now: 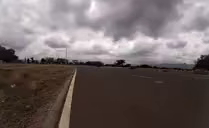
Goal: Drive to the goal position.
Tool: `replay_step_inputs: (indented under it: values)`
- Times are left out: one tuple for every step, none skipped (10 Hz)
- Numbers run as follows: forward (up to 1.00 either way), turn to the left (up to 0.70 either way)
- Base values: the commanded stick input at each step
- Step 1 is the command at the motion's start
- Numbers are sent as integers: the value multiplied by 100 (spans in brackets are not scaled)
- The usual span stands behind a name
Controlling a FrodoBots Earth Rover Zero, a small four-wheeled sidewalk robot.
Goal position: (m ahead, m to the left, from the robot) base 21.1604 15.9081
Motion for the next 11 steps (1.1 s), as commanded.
replay_step_inputs:
  values:
    - [50, 0]
    - [50, 0]
    - [50, 0]
    - [50, 0]
    - [50, 0]
    - [50, 0]
    - [50, 0]
    - [50, 0]
    - [50, 0]
    - [50, 0]
    - [50, 0]
